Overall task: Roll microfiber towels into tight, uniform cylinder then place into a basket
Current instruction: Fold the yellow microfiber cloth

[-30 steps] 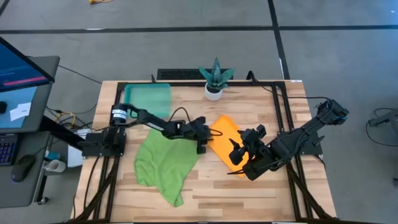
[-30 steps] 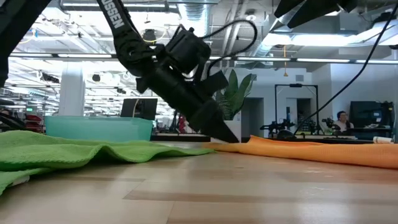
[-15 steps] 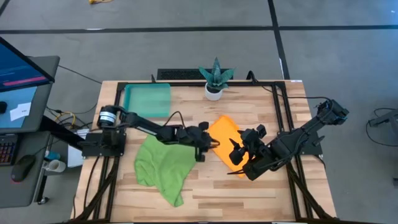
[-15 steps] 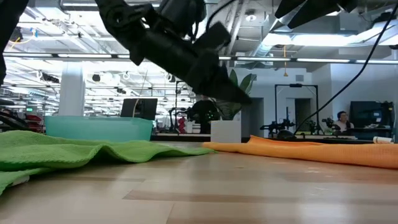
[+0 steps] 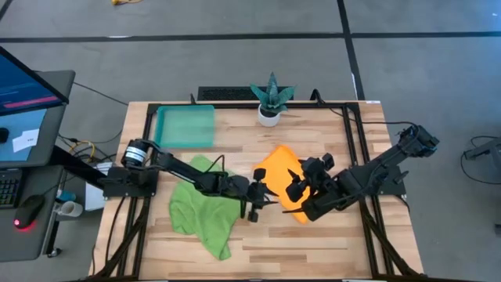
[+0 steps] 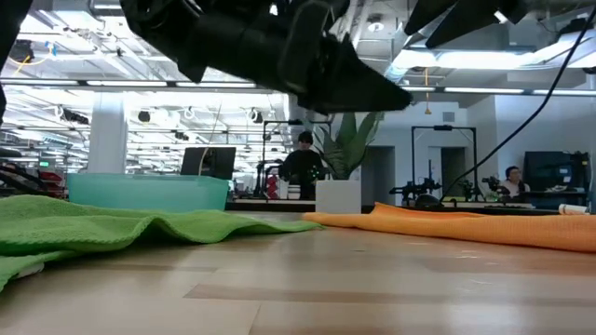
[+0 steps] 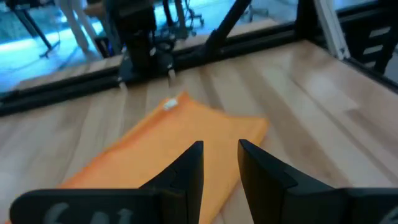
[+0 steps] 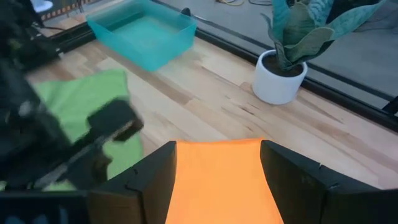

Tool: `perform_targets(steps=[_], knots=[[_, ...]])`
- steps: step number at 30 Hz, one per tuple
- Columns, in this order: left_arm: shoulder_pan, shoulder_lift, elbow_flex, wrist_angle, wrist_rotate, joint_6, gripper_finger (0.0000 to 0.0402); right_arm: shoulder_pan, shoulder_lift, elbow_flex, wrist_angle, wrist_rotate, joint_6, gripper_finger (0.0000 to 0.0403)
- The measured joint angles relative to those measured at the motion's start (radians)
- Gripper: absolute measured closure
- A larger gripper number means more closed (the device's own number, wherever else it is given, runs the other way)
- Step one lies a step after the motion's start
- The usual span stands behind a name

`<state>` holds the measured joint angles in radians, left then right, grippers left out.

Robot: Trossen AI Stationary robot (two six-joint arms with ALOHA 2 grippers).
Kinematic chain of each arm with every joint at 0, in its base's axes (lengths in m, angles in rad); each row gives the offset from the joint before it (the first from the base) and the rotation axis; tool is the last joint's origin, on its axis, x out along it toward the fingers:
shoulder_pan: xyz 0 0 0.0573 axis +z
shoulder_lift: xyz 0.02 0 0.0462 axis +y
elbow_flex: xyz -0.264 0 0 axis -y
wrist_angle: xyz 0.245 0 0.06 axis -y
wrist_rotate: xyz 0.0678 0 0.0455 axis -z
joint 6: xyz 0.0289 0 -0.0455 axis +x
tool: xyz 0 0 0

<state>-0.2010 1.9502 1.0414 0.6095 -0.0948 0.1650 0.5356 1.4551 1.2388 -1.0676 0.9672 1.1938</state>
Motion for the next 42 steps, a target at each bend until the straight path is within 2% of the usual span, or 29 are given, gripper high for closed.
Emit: perform_targets(steps=[5,11,17,22,32,38,42], knots=[[0.001,0.074,0.044,0.022,0.004,-0.013,0.031,-0.018,0.0,0.0,0.003,-0.001,0.0,0.0148],[0.001,0.233,0.198,0.007,0.039,-0.012,0.031,-0.019,0.0,0.0,0.001,-0.001,0.0,0.0148],[0.003,0.347,0.32,-0.096,0.038,0.011,0.031,-0.019,0.0,0.0,0.002,-0.001,-0.024,0.0148],[0.003,0.405,0.374,-0.112,0.037,0.01,0.031,-0.012,0.0,0.0,0.001,-0.002,-0.025,0.0148],[0.004,0.389,0.39,-0.298,0.07,0.015,0.031,-0.012,0.0,0.0,0.001,-0.001,-0.025,0.0148],[-0.005,0.321,0.382,-0.403,0.07,0.026,0.031,-0.013,0.0,0.0,-0.001,-0.002,-0.026,0.0148],[-0.02,0.271,0.382,-0.381,0.063,0.026,0.031,-0.013,0.0,0.0,-0.001,-0.002,-0.026,0.0148]])
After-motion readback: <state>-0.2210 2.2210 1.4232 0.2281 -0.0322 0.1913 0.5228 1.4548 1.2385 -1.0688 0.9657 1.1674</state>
